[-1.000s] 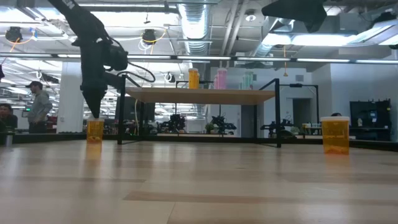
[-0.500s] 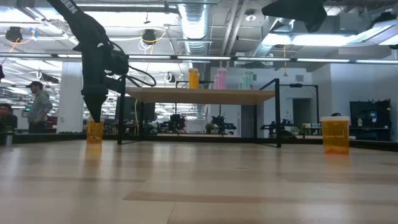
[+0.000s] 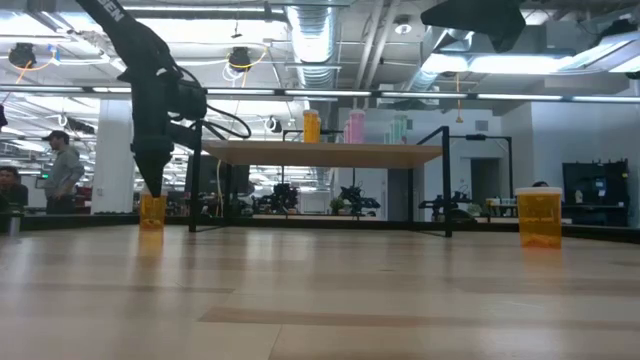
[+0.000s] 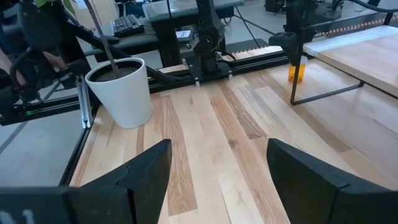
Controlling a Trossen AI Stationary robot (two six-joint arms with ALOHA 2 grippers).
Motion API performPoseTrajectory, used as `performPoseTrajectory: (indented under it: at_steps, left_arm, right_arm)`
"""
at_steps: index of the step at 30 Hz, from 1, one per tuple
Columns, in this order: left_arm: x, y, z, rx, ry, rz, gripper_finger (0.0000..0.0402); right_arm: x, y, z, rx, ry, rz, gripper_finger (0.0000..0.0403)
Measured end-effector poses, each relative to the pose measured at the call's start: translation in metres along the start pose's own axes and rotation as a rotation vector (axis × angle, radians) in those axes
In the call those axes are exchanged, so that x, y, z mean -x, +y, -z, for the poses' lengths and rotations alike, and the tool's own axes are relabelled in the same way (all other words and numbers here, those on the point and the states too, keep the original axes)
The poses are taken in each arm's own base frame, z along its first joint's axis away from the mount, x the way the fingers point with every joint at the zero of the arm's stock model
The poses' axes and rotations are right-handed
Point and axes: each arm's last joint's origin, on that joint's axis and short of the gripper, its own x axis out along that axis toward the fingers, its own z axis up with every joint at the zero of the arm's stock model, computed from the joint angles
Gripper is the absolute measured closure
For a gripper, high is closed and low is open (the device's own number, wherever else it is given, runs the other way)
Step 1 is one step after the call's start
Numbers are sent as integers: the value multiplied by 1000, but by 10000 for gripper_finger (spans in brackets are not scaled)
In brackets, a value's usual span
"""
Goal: Pick and place medicine bottles onto shelf by color
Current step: Put the top large orange pill bottle on the shelf
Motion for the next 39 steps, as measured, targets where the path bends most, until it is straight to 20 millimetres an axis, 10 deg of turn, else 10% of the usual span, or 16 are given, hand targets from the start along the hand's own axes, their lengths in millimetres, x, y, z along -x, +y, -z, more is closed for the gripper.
performPoseTrajectory:
  at_steps: [20, 39]
  left_arm:
    - [127, 15, -28, 117, 3, -110, 213]
    - [217, -25, -53, -22, -253, -167, 213]
  right_arm:
    - [0, 0, 0, -1, -1, 1, 119]
    - [-2, -2, -1, -3, -2, 10, 119]
